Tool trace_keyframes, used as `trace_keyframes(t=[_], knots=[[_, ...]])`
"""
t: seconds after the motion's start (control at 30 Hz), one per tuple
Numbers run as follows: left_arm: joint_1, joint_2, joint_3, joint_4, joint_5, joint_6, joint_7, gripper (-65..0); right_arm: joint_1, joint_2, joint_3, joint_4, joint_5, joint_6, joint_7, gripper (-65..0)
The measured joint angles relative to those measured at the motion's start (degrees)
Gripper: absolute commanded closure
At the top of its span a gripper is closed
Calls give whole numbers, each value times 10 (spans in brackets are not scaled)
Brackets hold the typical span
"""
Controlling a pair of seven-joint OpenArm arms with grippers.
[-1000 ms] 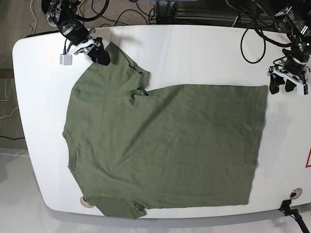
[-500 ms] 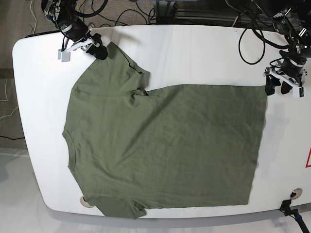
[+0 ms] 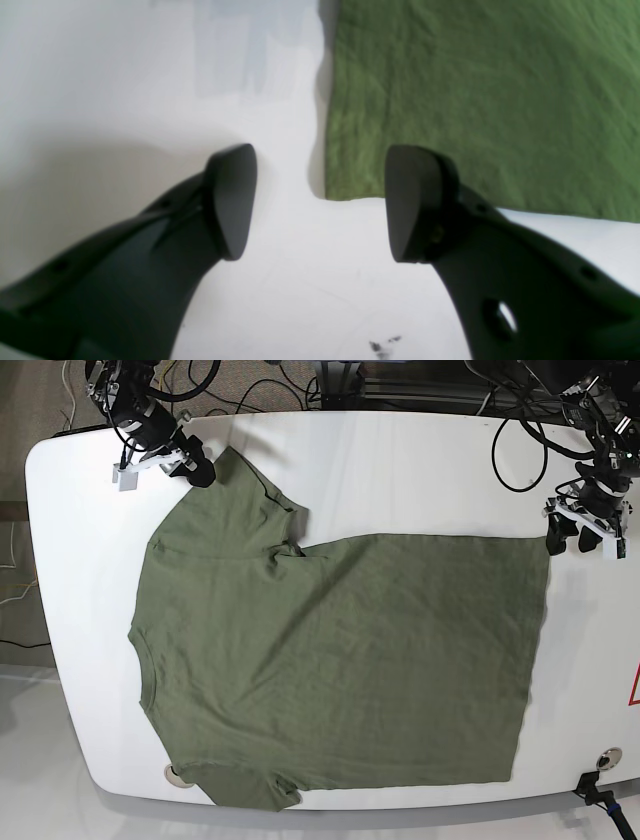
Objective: Fold the T-shirt properly
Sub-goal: 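Lower both open grippers down onto the shirt edge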
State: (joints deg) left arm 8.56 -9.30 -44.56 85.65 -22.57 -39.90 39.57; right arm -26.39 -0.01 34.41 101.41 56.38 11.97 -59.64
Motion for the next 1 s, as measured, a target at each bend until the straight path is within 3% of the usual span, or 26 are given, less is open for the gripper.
trace_keyframes(t=[0.1, 0.3, 1.0], knots=[[0, -1, 0, 0, 0, 0, 0, -378, 4, 0, 0, -24, 10, -15, 0, -212], [0, -1, 0, 0, 0, 0, 0, -378, 11, 0, -1, -52, 27, -10, 9, -212], [0, -3, 0, 0, 0, 0, -1, -378, 75, -4, -25, -58, 4, -15, -20, -202]])
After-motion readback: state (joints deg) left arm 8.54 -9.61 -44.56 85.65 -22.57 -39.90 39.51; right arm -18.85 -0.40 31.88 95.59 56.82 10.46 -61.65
